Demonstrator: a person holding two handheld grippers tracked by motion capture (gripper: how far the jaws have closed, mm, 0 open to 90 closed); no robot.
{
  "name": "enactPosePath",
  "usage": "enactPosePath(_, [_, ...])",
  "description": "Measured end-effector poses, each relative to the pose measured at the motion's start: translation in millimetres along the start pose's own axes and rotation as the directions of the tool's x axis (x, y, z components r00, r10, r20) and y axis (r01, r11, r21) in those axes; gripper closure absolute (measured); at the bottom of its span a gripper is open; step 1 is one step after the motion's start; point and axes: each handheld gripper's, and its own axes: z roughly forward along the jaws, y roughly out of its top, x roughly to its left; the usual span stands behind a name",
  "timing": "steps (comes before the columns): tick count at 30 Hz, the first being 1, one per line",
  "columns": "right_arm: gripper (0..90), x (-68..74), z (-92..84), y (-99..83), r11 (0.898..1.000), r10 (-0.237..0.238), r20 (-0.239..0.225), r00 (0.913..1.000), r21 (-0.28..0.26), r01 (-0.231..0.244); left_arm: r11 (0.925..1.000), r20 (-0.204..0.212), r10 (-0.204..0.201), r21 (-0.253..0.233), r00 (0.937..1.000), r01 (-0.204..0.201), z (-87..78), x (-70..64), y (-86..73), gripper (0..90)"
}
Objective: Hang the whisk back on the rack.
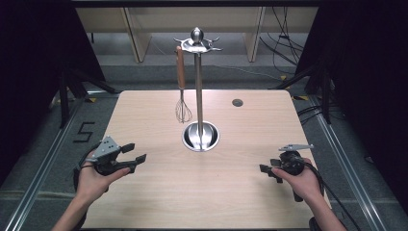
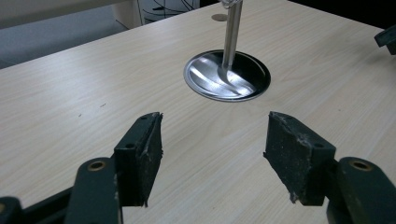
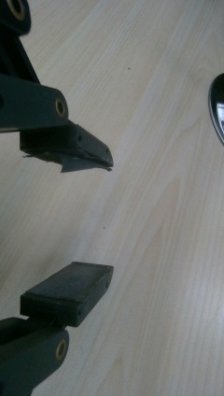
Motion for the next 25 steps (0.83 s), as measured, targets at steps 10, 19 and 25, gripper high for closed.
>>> enactPosePath(10, [41.8, -0.1, -0.4, 0.0, 1.0, 0.0, -0.007, 1.0, 0.006, 0.0, 0.9994, -0.019, -0.023, 0.026, 0.9996, 0.024, 9.9, 4.4, -21.0, 35.6])
enactPosePath(19, [41.9, 1.3, 1.4, 0.8, 1.0, -0.014, 0.021, 0.9997, 0.004, 0.014, 0.9972, -0.047, -0.015, 0.072, 0.9988, 0.018, 15.3, 15.2, -38.1, 35.9])
enactPosePath(25, [41.9, 0.0, 1.0, 0.7, 1.0, -0.028, 0.016, 0.9995, -0.001, 0.028, 0.9975, -0.043, -0.028, 0.064, 0.9987, 0.031, 16.7, 13.6, -38.7, 35.8])
